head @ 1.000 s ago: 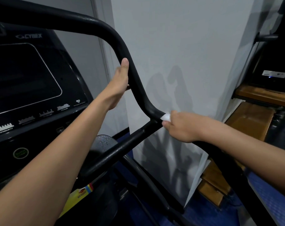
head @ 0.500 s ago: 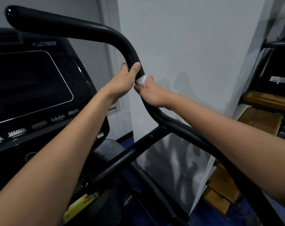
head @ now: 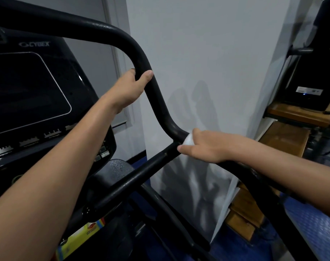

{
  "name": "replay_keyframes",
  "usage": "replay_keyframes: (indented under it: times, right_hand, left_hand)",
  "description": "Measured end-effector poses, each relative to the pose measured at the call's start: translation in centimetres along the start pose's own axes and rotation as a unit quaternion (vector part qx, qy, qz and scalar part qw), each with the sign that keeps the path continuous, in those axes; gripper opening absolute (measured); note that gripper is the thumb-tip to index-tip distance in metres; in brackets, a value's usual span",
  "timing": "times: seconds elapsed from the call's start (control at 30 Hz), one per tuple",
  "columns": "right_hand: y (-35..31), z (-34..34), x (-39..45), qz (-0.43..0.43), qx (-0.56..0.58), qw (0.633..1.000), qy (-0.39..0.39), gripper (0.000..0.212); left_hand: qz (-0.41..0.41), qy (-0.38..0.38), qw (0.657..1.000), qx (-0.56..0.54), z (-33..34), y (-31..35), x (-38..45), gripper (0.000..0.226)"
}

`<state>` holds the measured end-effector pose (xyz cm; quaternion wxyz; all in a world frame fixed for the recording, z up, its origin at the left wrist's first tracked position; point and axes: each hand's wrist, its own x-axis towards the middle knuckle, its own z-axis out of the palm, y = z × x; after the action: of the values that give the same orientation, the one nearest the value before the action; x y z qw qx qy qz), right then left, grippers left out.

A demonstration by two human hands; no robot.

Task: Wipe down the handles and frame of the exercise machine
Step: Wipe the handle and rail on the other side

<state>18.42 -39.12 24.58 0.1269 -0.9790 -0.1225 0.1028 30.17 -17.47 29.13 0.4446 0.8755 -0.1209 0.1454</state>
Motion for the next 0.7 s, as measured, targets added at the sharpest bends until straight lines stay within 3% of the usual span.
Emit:
replay_keyframes:
  times: [0.13, 0.23, 0.33, 0.47, 0.57, 0.7]
  right_hand:
    - [-2.5, 0.3, 6.6, -0.045, 0.023, 0.998, 0.029, 0.039]
    - [-4.5, -0.9, 10.0, -0.051, 0.185, 0.973, 0.13, 0.073]
    - [-5.5, -1.1, 10.8, -0.075, 0.246, 0.946, 0.198, 0.069]
    - [-3.1, 1.2, 8.0, -0.039, 0.115, 0.983, 0.139, 0.079]
    - [-1.5, 2.0, 4.3, -0.024, -0.024, 0.995, 0.096, 0.061]
    - [-2.3, 1.2, 3.1, -0.015, -0.058, 0.996, 0.064, 0.037]
  left_hand:
    - [-0.001, -0.003, 1.0, 0.009, -0.1, 0.3, -0.1, 0.051]
    - [-0.005, -0.009, 1.0, 0.017, -0.3, 0.5, -0.1, 0.049]
    - [-0.013, -0.004, 1.0, 0.021, -0.2, 0.7, -0.3, 0.036]
    - [-0.015, 0.013, 1.0, 0.014, 0.5, 0.6, -0.6, 0.028]
    - [-0.013, 0.016, 1.0, 0.009, 0.6, 0.5, -0.7, 0.029]
    - [-0.014, 0.014, 1.0, 0.008, 0.5, 0.4, -0.7, 0.029]
